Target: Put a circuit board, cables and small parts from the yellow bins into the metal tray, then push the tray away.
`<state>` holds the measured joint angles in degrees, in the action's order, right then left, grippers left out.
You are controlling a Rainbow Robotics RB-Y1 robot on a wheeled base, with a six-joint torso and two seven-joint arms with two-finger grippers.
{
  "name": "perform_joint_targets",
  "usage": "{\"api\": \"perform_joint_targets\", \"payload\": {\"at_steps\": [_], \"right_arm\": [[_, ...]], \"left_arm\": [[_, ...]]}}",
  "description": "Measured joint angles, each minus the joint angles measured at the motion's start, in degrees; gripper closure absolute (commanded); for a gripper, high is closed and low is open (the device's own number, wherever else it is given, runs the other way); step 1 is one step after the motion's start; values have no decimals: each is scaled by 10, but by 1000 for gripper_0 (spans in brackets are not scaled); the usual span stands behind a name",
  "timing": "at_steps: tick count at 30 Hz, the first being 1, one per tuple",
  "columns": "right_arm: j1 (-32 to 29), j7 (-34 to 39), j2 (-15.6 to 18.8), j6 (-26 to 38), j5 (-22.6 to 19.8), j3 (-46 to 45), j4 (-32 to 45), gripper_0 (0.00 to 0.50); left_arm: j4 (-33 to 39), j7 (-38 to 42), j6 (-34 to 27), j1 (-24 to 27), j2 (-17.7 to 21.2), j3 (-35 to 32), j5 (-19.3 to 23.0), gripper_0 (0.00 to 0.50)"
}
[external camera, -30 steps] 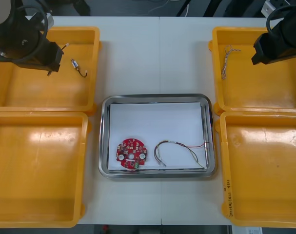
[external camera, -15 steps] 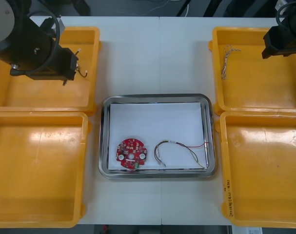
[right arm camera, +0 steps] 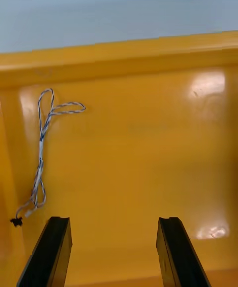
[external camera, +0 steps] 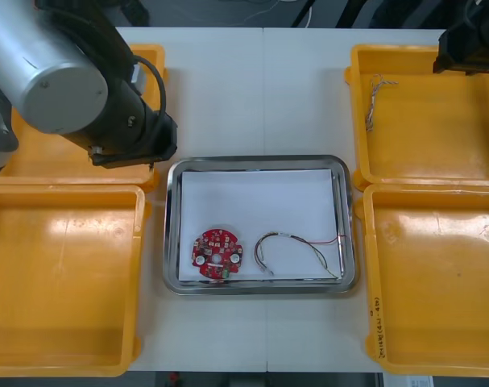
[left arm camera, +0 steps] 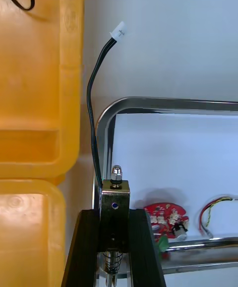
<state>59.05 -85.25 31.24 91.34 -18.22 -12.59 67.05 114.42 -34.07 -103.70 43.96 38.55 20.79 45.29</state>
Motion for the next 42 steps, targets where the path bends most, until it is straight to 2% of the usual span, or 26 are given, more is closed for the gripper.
{"api": "perform_joint_targets", "payload": {"at_steps": [5,11,15,27,35,42], "right_arm": [[10,51,-18,-44,12,0,-32,0],[17,57,-42,-103,28,-7,-60,0],[23,65,-51,-143,36,-11,-95,0],[29,86,-76,-273,63,-29,-181,0],[29,87,-87,-301,66,-29,-198,0],[30,88,-93,-363,67,-29,-236,0]], "left_arm": [[6,5,5,0,-14,33,-20,500],[6,12,54,1,-21,105,-61,500],[6,34,65,1,-26,138,-68,500],[-28,63,107,1,-33,193,-83,500],[-87,63,156,1,-36,221,-108,500],[-109,63,182,1,-36,240,-120,500]]}}
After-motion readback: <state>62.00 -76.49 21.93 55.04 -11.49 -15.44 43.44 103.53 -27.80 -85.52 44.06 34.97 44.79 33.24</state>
